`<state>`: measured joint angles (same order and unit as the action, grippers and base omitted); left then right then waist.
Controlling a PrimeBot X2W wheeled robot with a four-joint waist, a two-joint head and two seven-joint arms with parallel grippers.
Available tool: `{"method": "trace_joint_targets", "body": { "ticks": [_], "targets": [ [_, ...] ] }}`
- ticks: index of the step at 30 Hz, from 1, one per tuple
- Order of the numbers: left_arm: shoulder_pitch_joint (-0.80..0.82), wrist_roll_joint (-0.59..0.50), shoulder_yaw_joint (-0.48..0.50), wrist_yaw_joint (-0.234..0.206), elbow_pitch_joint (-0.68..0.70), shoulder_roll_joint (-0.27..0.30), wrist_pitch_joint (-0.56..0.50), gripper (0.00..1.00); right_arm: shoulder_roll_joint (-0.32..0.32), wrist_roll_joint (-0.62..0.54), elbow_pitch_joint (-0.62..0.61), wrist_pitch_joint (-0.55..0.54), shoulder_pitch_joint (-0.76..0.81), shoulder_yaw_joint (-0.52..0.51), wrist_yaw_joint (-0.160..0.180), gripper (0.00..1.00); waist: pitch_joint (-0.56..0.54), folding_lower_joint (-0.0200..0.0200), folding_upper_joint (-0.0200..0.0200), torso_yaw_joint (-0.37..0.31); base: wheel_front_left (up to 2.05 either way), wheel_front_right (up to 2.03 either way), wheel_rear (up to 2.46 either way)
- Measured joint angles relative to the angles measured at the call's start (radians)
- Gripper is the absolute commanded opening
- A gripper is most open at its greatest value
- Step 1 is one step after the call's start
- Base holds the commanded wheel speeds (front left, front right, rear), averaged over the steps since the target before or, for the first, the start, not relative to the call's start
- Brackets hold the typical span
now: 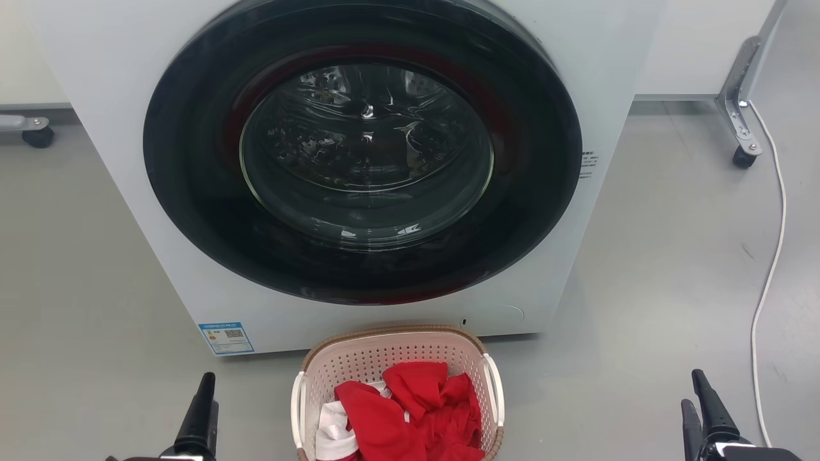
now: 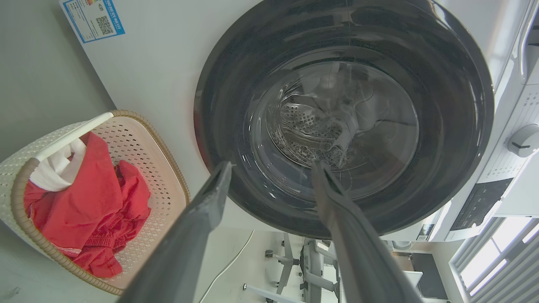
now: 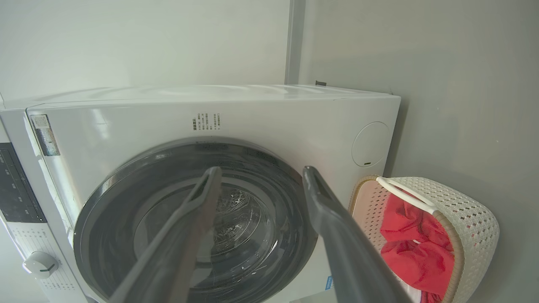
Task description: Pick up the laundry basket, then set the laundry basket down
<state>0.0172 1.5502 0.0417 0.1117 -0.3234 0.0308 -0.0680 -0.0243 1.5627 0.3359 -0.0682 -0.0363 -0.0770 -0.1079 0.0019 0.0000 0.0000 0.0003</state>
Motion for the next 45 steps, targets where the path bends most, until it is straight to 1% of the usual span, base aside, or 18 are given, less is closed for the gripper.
{"method": "trace_joint_targets", "body": {
  "ticks": [3,5,10,14,20,23,29,45],
  "targets": [
    [0.0,-0.014,-0.007,-0.007,0.008,0.0,0.007,1.0,0.0,-0.013,-0.006,0.008,0.0,0.008,0.004,1.0,0.0,0.0001,0.0,0.0,0.0,0.0,0.0],
    [0.0,-0.028,-0.014,-0.016,0.016,0.0,0.012,1.0,0.0,-0.039,-0.012,0.013,0.0,0.017,0.012,1.0,0.0,0.0,0.0,0.0,0.0,0.0,0.0],
    [0.0,-0.099,-0.032,-0.034,0.037,0.001,0.031,1.0,0.0,-0.125,-0.027,0.031,0.0,0.047,0.035,1.0,0.0,0.0,0.0,0.001,0.0,0.0,0.0],
    [0.0,-0.163,-0.051,-0.043,0.049,0.001,0.045,1.0,-0.002,-0.198,-0.035,0.046,-0.001,0.076,0.046,1.0,0.0,0.0,0.0,0.001,0.0,0.0,0.0],
    [0.0,-0.275,-0.081,-0.061,0.069,0.007,0.068,1.0,-0.016,-0.306,-0.044,0.068,-0.003,0.12,0.057,1.0,0.001,0.0,0.0,0.002,0.0,0.0,0.0],
    [0.0,-0.358,-0.101,-0.074,0.08,0.019,0.082,1.0,-0.022,-0.374,-0.05,0.083,-0.01,0.146,0.073,1.0,0.001,0.0,0.0,0.002,0.0,0.0,0.0],
    [0.0,-0.499,-0.133,-0.095,0.096,0.035,0.108,1.0,-0.029,-0.479,-0.064,0.107,-0.011,0.182,0.091,1.0,0.0,0.0001,0.0,0.002,0.0,0.0,0.0],
    [-0.021,-0.775,-0.188,-0.131,0.135,0.06,0.168,1.0,-0.039,-0.704,-0.088,0.168,-0.011,0.254,0.128,1.0,-0.007,0.0,0.0,0.001,0.0,0.0,0.0]
  ]
}}
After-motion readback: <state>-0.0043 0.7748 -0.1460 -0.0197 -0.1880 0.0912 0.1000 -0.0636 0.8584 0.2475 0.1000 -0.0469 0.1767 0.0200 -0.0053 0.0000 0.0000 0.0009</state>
